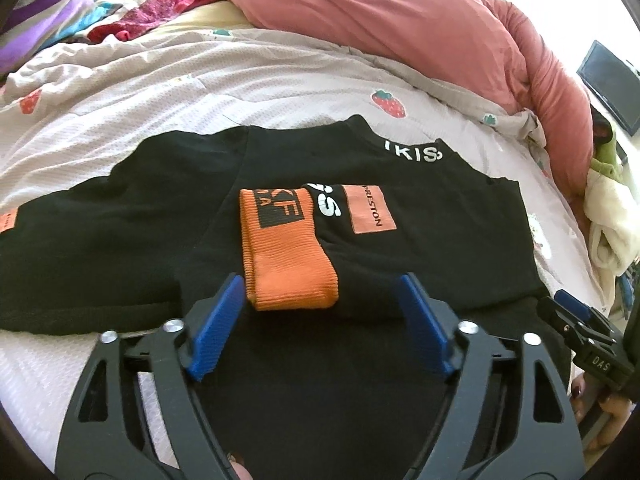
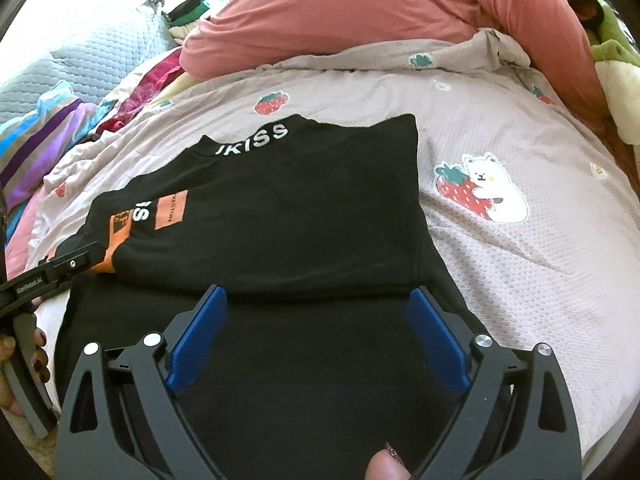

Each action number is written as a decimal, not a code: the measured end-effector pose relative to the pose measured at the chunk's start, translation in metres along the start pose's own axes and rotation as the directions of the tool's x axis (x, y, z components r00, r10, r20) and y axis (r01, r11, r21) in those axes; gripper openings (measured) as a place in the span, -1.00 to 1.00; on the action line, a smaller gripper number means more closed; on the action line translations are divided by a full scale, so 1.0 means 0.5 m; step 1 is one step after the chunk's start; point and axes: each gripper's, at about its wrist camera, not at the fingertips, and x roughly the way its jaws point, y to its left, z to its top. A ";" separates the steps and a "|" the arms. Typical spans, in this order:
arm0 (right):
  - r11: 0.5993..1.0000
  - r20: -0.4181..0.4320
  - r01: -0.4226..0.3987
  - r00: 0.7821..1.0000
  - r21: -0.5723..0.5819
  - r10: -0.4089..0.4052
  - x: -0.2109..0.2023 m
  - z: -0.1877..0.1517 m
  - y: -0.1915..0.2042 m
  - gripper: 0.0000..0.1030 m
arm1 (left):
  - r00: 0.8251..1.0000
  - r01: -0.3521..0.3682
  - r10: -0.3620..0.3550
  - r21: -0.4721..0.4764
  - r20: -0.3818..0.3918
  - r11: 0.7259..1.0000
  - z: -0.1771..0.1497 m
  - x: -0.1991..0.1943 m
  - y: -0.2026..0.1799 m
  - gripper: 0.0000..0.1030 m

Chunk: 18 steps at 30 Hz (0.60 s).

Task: Fold small clothes

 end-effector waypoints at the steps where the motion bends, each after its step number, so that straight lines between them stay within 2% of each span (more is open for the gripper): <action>1: 1.000 0.002 -0.001 1.000 0.002 0.001 -0.003 0.000 0.002 0.82 | 1.000 0.001 -0.001 -0.001 0.004 1.000 -0.001 -0.005 0.001 0.49; 9: 0.999 0.041 -0.037 0.998 -0.005 0.037 -0.036 0.009 0.028 0.90 | 0.999 -0.021 0.022 -0.012 0.048 1.000 -0.009 -0.051 0.016 0.69; 11: 0.999 0.055 -0.044 0.997 -0.010 0.045 -0.045 0.011 0.037 0.91 | 0.998 -0.032 0.033 -0.017 0.057 0.999 -0.011 -0.060 0.022 0.81; 18: 0.997 0.079 -0.061 0.995 -0.049 0.065 -0.064 0.019 0.080 0.91 | 0.995 -0.059 0.062 -0.046 0.081 0.997 -0.021 -0.096 0.058 0.81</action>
